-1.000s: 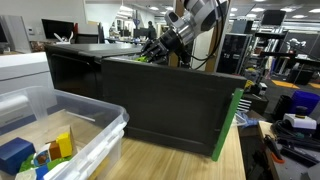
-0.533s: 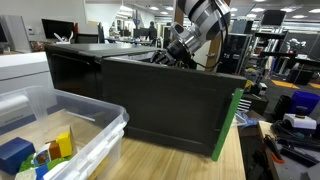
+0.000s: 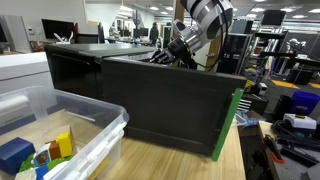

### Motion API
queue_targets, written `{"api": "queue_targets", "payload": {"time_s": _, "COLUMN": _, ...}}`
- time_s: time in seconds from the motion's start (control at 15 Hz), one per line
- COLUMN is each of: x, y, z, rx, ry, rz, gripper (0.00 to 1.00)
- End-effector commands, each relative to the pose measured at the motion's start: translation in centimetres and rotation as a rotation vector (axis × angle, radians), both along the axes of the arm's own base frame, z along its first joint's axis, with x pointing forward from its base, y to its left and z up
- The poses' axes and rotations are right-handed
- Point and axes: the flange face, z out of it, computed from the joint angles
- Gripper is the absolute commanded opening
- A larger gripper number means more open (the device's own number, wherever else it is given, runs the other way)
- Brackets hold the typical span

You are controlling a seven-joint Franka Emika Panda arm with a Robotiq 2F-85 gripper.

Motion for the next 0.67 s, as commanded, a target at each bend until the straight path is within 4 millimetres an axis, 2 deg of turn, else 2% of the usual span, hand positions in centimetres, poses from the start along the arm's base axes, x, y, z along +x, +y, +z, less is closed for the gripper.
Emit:
{"api": "queue_targets", "payload": {"time_s": 0.0, "x": -0.7, "y": -0.2, "z": 3.2, "rx": 0.020, "ry": -0.068, "rz": 0.003, "gripper": 0.07}}
{"api": "queue_targets", "payload": {"time_s": 0.27, "x": -1.1, "y": -0.4, "z": 2.9, "rx": 0.008, "ry": -0.056, "rz": -0.012, "gripper": 0.07}}
{"api": "queue_targets", "payload": {"time_s": 0.6, "x": -2.3, "y": -0.4, "z": 1.2, "rx": 0.016, "ry": -0.017, "rz": -0.018, "gripper": 0.07}}
